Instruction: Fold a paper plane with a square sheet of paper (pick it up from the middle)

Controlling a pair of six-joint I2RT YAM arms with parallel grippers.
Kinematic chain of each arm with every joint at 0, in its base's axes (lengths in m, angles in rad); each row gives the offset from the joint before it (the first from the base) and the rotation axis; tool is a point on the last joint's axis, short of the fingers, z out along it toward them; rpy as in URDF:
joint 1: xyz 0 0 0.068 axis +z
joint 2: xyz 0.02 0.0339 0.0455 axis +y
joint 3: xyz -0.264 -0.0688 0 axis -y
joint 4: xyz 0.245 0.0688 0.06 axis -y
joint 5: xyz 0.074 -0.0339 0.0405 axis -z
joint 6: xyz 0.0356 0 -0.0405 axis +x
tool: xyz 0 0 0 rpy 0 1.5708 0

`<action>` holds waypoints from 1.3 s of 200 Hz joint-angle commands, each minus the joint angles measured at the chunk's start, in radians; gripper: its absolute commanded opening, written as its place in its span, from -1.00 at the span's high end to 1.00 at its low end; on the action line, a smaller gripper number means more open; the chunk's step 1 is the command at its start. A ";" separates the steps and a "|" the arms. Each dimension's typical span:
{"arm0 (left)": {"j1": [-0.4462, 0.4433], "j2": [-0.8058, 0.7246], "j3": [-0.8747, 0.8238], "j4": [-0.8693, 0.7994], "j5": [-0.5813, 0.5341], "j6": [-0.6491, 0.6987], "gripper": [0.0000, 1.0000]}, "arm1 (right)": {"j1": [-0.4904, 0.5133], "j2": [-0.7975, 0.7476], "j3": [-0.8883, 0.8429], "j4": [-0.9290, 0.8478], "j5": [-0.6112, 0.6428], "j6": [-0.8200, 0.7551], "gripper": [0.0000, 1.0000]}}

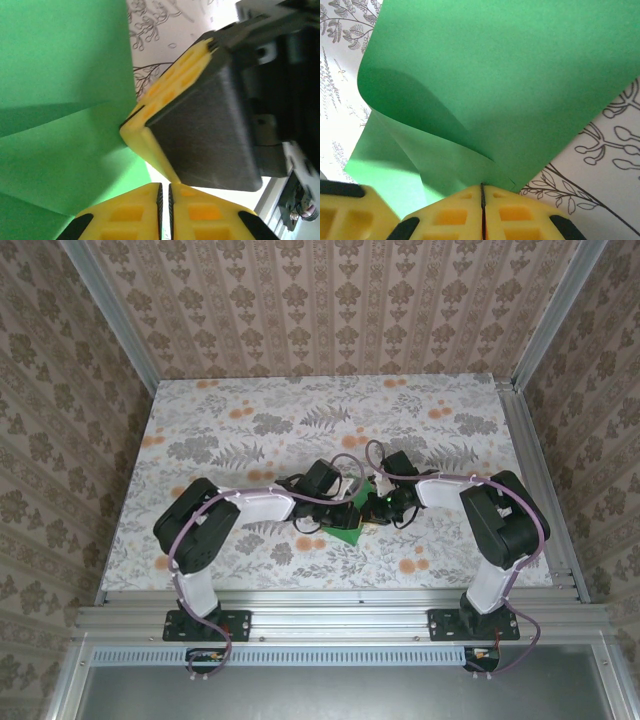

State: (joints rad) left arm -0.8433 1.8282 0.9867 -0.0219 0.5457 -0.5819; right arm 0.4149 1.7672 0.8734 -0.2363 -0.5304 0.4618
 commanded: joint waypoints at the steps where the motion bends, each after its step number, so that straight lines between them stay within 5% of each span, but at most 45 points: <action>1: -0.004 0.045 0.020 -0.012 0.007 0.030 0.72 | 0.006 0.029 -0.022 -0.070 0.082 -0.017 0.78; 104: 0.023 0.067 -0.013 -0.040 -0.076 0.051 0.73 | 0.005 0.017 -0.022 -0.068 0.078 -0.014 0.78; 160: 0.068 0.016 -0.080 0.101 -0.025 -0.029 0.73 | 0.006 0.019 -0.028 -0.061 0.077 -0.010 0.78; 260: 0.119 0.083 0.040 0.027 0.014 0.020 0.71 | 0.008 0.018 -0.013 -0.068 0.069 -0.014 0.78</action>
State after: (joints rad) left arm -0.7372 1.8706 0.9817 0.0334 0.5426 -0.5861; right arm 0.4152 1.7664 0.8734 -0.2359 -0.5301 0.4480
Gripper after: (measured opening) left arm 0.147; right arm 0.112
